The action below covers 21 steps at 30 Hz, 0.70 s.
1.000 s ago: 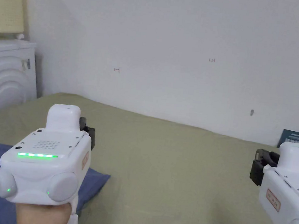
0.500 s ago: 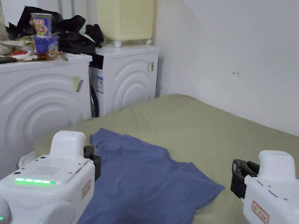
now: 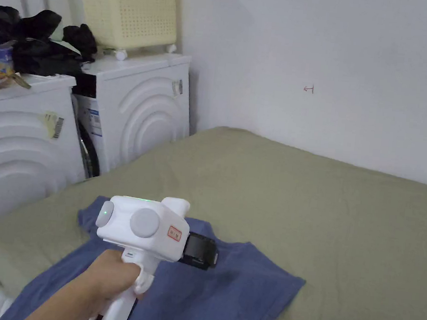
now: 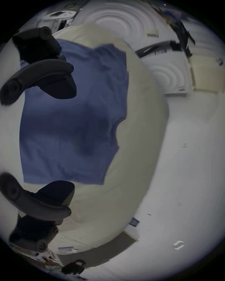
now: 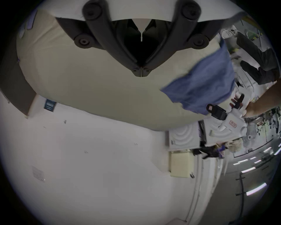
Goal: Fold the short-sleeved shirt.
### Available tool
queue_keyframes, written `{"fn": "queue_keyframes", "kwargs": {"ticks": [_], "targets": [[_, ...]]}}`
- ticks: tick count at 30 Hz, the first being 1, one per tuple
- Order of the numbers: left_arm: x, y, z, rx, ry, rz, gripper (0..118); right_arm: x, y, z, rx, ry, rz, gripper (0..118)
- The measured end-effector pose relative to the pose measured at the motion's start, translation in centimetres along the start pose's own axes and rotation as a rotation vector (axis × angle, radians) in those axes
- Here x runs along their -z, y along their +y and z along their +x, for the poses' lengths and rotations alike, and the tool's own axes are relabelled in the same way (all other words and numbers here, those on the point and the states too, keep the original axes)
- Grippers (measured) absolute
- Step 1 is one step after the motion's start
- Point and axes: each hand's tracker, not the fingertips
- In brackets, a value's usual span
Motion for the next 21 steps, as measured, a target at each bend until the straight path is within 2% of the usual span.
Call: {"fn": "queue_keyframes", "kwargs": {"ticks": [5,8,10,11,12,13,15,16,17,18,21], "targets": [[8.9,-0.1,2.0,-0.040,-0.038,-0.149,113,1.0,-3.6,2.7,0.024,-0.054,-0.118,0],[11.6,-1.6,2.9,-0.059,-0.031,-0.180,112,1.4,-5.3,3.1,0.047,-0.059,-0.160,0],[12.9,-2.6,3.4,-0.029,-0.032,-0.205,110,1.5,-5.9,2.8,0.056,-0.035,-0.176,0],[12.9,-3.0,3.2,0.015,0.027,-0.191,107,1.6,-6.1,2.4,0.042,-0.041,-0.183,0],[12.7,-3.4,3.6,0.043,0.050,-0.161,101,1.5,-6.3,2.1,0.024,-0.041,-0.187,0],[12.2,-3.2,4.0,0.037,0.055,-0.149,79,1.7,-6.8,2.4,0.017,-0.036,-0.187,0],[10.6,-2.4,4.1,0.064,0.034,-0.104,0,1.5,-7.0,2.2,0.037,-0.015,-0.184,0],[10.1,-2.1,4.4,0.063,-0.017,-0.102,0,1.3,-7.2,2.1,0.057,0.000,-0.182,0],[9.7,-2.1,3.9,0.058,0.011,-0.083,0,1.3,-7.3,2.2,0.070,0.003,-0.180,0],[9.2,-1.7,3.9,0.044,-0.027,-0.096,0,1.0,-7.3,2.1,0.076,0.003,-0.175,0],[6.3,0.2,5.5,0.126,-0.028,-0.012,0,-0.5,-7.3,2.2,0.090,-0.009,-0.151,0]]}}
